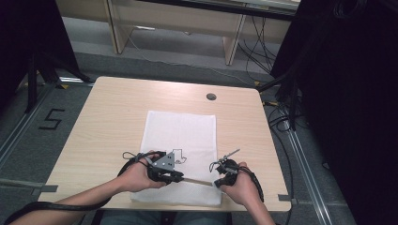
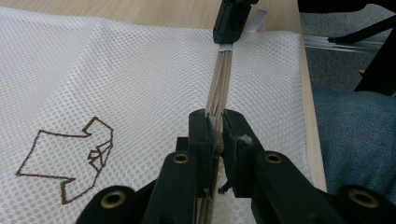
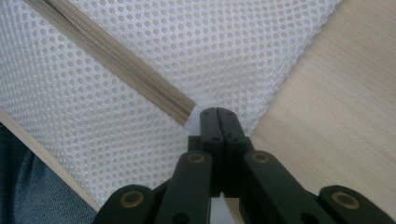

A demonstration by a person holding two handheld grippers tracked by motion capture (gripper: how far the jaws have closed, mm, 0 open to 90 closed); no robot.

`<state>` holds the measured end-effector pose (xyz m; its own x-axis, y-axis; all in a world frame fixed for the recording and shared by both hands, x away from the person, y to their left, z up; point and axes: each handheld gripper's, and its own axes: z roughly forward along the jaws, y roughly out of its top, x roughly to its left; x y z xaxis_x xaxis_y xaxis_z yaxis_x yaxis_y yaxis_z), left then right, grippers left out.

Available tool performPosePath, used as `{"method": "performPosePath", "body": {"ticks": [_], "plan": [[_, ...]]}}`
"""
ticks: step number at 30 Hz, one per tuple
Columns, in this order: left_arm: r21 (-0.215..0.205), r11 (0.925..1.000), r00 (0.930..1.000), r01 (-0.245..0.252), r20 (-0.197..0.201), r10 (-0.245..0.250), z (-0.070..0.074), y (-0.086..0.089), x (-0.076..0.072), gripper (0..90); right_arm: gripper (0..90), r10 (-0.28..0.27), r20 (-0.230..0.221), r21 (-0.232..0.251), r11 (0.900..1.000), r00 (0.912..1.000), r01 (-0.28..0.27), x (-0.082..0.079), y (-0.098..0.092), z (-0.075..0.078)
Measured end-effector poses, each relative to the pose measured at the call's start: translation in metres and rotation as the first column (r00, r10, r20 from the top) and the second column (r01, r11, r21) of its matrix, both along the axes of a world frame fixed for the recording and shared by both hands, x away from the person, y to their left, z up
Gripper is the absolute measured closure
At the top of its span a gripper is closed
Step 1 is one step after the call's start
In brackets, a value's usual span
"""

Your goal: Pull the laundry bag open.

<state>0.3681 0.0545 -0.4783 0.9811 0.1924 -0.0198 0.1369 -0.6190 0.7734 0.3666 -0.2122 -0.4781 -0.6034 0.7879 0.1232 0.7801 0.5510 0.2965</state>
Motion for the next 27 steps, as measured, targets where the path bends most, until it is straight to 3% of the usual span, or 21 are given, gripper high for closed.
{"method": "performPosePath", "body": {"ticks": [14,16,17,27], "plan": [[0.007,1.0,0.9999,0.0,0.014,0.0,0.0019,0.0013,0.0003,82.1,90.0,0.01,0.013,-0.005,1.0,0.9999,-0.01,0.0002,-0.0003,-0.0011],[-0.006,1.0,1.0,-0.004,-0.008,0.004,0.0029,0.0031,0.0005,82.1,90.0,0.001,0.001,-0.005,1.0,1.0,-0.001,-0.0002,0.0006,0.0003],[-0.008,0.9999,0.9999,-0.007,-0.008,0.007,0.0031,0.0029,0.0001,82.1,90.0,0.024,0.008,-0.001,1.0,0.9997,-0.024,0.0012,-0.0002,-0.0004],[0.006,1.0,1.0,0.003,0.005,-0.003,0.0028,0.0024,-0.0006,82.1,90.0,0.003,0.002,-0.002,1.0,1.0,-0.003,0.0,0.0002,0.0001]]}}
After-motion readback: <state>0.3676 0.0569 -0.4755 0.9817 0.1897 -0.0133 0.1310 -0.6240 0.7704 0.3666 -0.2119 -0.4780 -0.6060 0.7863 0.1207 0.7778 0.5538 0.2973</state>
